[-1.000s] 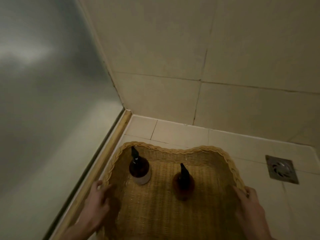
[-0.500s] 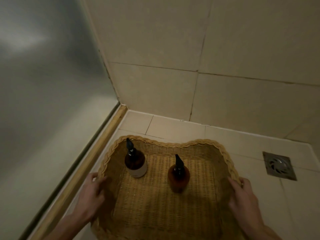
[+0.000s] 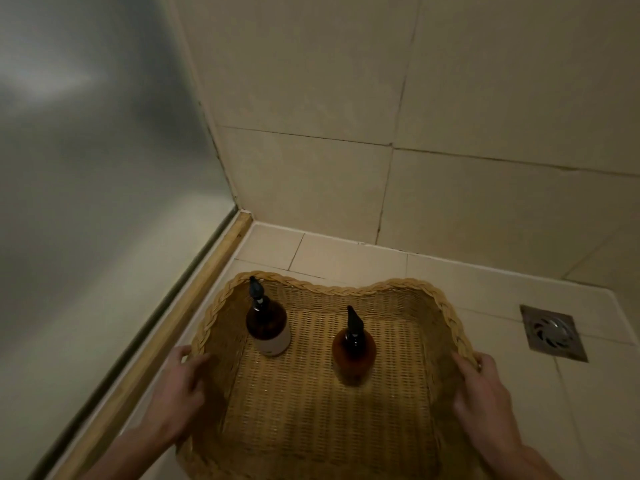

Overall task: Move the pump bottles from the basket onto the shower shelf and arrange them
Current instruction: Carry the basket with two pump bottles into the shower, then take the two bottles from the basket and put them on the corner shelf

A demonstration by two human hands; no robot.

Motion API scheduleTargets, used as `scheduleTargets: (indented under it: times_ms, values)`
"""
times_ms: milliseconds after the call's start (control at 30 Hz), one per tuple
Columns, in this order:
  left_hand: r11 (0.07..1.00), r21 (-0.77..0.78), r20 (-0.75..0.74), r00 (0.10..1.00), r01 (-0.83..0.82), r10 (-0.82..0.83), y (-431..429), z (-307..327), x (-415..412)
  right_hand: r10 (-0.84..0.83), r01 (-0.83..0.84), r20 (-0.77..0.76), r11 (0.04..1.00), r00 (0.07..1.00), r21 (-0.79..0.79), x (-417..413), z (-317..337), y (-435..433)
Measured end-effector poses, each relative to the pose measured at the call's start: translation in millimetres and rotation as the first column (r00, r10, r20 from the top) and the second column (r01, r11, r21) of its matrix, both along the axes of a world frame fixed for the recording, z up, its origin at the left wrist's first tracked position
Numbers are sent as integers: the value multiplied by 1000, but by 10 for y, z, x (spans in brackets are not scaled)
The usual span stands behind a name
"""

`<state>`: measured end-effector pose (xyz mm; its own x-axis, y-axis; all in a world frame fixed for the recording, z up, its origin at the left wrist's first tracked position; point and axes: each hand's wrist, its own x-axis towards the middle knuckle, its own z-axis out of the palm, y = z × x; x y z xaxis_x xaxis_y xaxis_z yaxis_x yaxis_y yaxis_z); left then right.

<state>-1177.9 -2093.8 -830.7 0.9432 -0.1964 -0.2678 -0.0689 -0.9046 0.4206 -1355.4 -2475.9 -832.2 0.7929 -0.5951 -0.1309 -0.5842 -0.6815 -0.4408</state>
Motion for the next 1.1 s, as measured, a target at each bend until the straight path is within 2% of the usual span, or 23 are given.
scheduleTargets:
  times_ms: [733, 800, 900, 1000, 1100]
  values:
    - [998, 59, -29, 999, 35, -33, 6, -4, 9, -14, 16, -39, 999, 999, 40, 41, -41, -73]
    - [996, 72, 6, 999, 45, -46, -13, 18, 24, -12, 14, -36, 999, 999, 41, 55, -36, -78]
    - [992, 100, 144, 986, 73, -87, -87, 102, 66, 13, -12, -73, 1000, 997, 22, 79, -11, -78]
    - [994, -57, 188, 979, 90, -78, -245, 215, 105, 19, -18, -152, 1000, 988, 7, 135, 43, -45]
    - [969, -223, 156, 985, 106, -72, -448, 308, 159, 73, -82, -122, 994, 990, -76, 260, 140, 12]
